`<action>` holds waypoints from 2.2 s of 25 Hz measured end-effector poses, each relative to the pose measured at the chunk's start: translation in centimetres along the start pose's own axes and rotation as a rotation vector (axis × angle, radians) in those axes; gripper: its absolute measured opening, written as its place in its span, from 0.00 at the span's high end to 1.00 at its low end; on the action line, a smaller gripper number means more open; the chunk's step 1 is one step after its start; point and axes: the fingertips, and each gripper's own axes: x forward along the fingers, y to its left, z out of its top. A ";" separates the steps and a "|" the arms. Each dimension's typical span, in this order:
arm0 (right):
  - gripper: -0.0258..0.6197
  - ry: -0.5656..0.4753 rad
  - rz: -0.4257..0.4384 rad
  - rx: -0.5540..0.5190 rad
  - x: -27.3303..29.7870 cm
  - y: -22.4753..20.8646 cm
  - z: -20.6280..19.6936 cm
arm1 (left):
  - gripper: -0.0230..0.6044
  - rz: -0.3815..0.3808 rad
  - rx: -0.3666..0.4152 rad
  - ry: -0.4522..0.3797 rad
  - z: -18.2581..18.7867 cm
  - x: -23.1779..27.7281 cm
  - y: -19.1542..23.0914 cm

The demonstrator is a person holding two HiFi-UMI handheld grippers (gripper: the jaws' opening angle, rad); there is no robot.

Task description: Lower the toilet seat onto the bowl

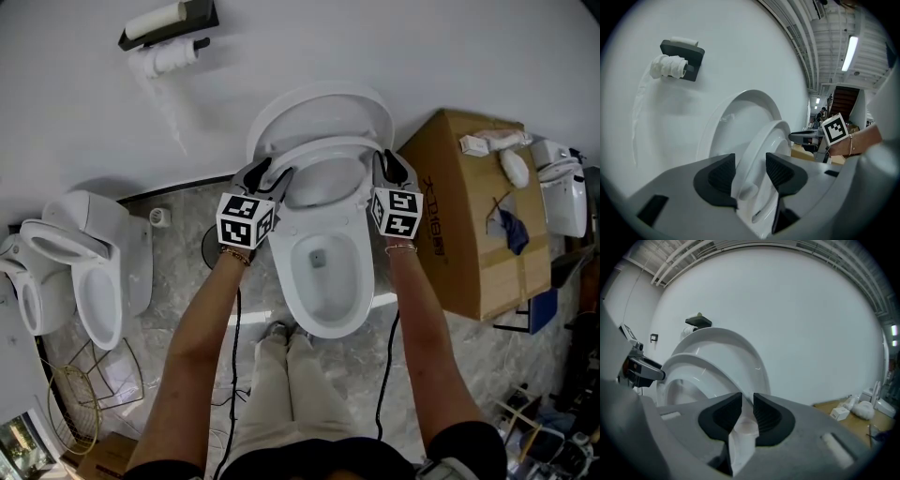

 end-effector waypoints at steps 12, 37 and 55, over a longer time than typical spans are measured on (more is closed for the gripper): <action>0.84 -0.017 -0.025 0.024 -0.5 -0.2 -0.2 | 0.74 -0.052 -0.016 -0.004 0.1 -0.5 -0.1; 0.85 0.032 -0.084 0.024 -9.1 0.6 -3.2 | 0.73 -0.129 0.053 -0.015 -3.3 -6.2 -6.4; 0.89 0.122 -0.098 -0.279 -14.8 1.9 -6.1 | 0.72 -0.176 0.152 0.078 -7.3 -10.2 -11.2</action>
